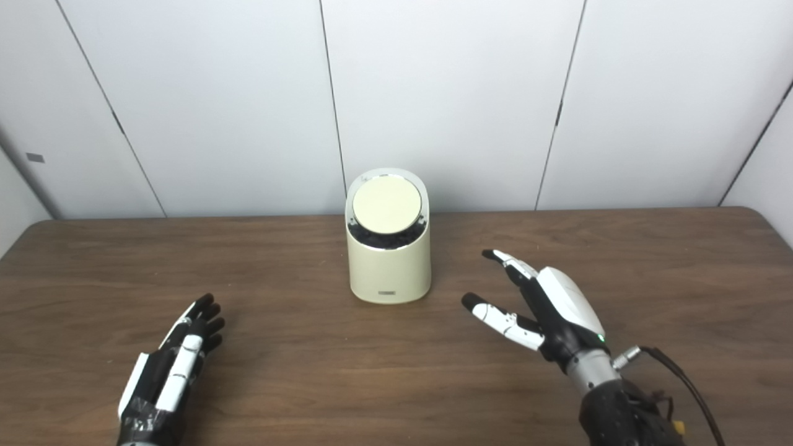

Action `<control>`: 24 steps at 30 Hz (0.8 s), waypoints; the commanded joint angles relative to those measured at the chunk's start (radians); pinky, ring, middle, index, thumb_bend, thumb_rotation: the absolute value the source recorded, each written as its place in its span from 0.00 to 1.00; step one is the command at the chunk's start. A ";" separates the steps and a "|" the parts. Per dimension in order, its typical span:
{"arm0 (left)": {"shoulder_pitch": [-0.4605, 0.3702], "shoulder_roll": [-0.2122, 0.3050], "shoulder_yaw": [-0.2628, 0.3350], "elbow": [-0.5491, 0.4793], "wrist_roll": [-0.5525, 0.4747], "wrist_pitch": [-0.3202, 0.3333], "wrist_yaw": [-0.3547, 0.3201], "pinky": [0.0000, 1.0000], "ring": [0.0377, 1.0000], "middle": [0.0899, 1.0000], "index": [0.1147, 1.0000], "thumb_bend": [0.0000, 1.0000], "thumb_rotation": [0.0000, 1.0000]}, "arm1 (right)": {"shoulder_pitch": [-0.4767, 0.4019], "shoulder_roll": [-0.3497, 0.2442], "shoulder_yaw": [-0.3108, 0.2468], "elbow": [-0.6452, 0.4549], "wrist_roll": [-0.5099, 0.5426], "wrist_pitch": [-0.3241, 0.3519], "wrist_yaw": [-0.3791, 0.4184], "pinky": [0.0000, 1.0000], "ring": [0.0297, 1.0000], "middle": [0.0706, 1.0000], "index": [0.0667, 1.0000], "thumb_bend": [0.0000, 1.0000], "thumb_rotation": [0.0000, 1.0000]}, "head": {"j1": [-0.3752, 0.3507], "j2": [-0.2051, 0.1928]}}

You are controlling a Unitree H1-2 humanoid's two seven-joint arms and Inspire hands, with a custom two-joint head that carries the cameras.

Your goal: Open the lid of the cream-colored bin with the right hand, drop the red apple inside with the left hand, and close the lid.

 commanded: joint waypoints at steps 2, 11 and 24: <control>0.010 0.009 0.005 -0.004 0.015 -0.092 0.001 0.91 0.90 0.90 0.92 0.62 0.78 | 0.021 0.023 -0.031 -0.041 0.081 0.010 -0.038 0.82 0.90 0.93 0.92 0.46 0.98 | 0.000 -0.003; 0.058 -0.019 -0.003 0.072 0.006 -0.197 0.002 0.90 0.89 0.90 0.91 0.56 0.77 | 0.122 0.120 -0.093 -0.014 0.323 -0.044 -0.128 0.84 0.92 0.93 0.93 0.52 1.00 | -0.014 0.003; 0.080 -0.021 -0.009 0.108 0.038 -0.249 0.012 0.92 0.90 0.90 0.92 0.58 0.79 | 0.172 0.157 -0.116 0.089 0.532 -0.210 -0.209 1.00 1.00 0.99 0.95 0.49 1.00 | -0.051 0.018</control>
